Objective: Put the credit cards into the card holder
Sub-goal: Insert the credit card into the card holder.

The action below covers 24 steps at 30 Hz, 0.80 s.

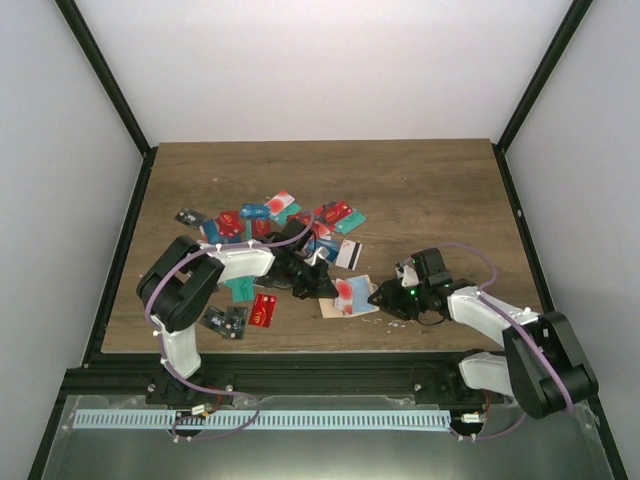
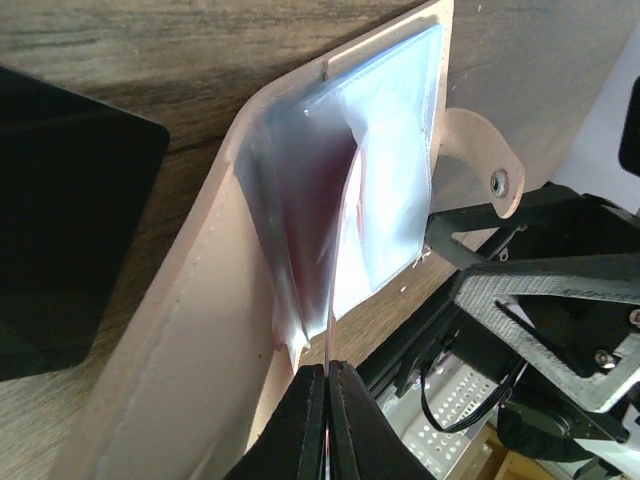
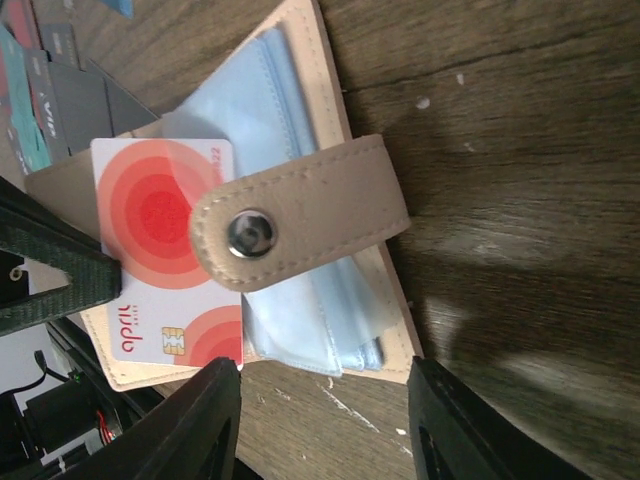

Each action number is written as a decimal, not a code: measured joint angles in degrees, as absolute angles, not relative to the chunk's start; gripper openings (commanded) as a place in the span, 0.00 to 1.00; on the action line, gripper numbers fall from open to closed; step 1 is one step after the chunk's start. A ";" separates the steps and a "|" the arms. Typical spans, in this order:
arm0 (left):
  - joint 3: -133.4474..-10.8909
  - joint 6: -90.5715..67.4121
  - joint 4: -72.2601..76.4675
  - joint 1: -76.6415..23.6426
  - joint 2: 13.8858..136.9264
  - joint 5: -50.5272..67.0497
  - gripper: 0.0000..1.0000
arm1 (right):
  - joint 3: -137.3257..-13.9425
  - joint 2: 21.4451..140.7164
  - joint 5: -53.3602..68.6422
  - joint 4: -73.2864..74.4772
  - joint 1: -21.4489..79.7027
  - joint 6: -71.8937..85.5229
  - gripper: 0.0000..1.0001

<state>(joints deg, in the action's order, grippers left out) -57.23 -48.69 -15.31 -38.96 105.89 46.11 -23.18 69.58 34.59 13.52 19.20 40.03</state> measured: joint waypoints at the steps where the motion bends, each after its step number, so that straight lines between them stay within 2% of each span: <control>1: -57.21 -48.97 -15.00 -38.96 106.02 46.11 0.04 | -23.18 70.22 34.68 13.34 19.20 39.83 0.43; 8: -56.99 -50.72 -12.03 -38.96 107.63 45.87 0.04 | -23.33 73.08 35.16 12.23 19.20 38.59 0.39; 16: -56.14 -52.29 -9.28 -38.87 108.42 45.67 0.04 | -23.86 74.61 35.44 11.88 19.20 37.06 0.30; 24: -56.12 -53.45 -6.96 -38.89 109.49 45.67 0.04 | -24.01 75.09 35.33 11.94 19.20 35.66 0.29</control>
